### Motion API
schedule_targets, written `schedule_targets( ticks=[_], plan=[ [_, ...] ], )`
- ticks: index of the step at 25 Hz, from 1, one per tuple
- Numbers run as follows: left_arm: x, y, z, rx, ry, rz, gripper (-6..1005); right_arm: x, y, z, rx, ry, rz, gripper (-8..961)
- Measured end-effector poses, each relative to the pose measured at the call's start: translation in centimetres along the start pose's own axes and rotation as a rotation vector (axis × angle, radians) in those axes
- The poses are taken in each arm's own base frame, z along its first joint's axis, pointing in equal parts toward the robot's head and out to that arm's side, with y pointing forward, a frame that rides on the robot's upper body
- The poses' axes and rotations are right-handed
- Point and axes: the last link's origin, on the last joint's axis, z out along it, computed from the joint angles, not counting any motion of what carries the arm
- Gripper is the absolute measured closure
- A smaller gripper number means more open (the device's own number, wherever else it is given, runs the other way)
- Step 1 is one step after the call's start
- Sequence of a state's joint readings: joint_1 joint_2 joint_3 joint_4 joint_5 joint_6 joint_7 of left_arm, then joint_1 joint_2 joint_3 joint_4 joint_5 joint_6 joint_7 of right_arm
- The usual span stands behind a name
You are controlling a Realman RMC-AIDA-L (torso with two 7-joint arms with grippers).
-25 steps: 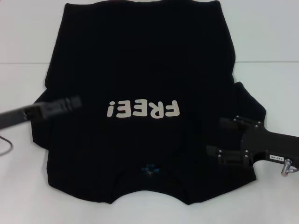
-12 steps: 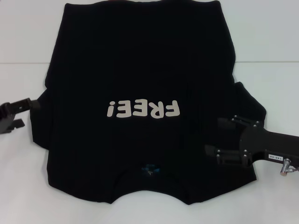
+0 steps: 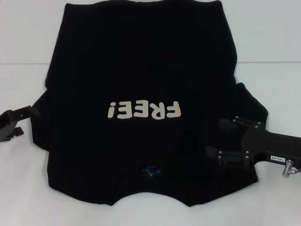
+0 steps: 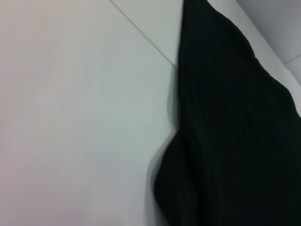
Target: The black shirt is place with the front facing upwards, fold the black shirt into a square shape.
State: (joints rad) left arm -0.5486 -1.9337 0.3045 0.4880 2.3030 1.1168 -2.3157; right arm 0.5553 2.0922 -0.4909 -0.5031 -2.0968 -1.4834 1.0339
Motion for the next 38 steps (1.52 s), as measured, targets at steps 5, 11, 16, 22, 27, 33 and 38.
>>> schedule_targets(
  ticks=[5,11,16,22,27,33,38],
  plan=[
    [-0.7,0.0,0.6,0.007,-0.001,0.002,66,0.0,0.0,0.0,0.0,0.0,0.0,12],
    [-1.1,0.3,1.1,0.005,-0.009,0.009,73,0.0,0.1,0.0,-0.005,-0.002,0.0,11],
    [-1.3,0.8,1.6,0.004,-0.028,0.031,78,-0.2,0.2,0.0,-0.018,-0.01,0.0,12],
    [-1.5,1.2,2.0,0.005,-0.036,0.059,84,-0.1,0.4,-0.1,-0.018,-0.012,0.005,12],
    [-1.2,1.5,2.2,0.004,-0.039,0.082,89,0.0,0.5,-0.3,-0.023,-0.017,0.006,13],
    [-1.0,1.6,2.2,0.008,-0.032,0.104,251,-0.1,0.4,-0.5,-0.02,-0.021,0.007,13],
    [-0.9,1.5,2.2,0.017,-0.025,0.106,493,0.0,0.5,-0.5,-0.021,-0.022,0.009,13]
  ],
)
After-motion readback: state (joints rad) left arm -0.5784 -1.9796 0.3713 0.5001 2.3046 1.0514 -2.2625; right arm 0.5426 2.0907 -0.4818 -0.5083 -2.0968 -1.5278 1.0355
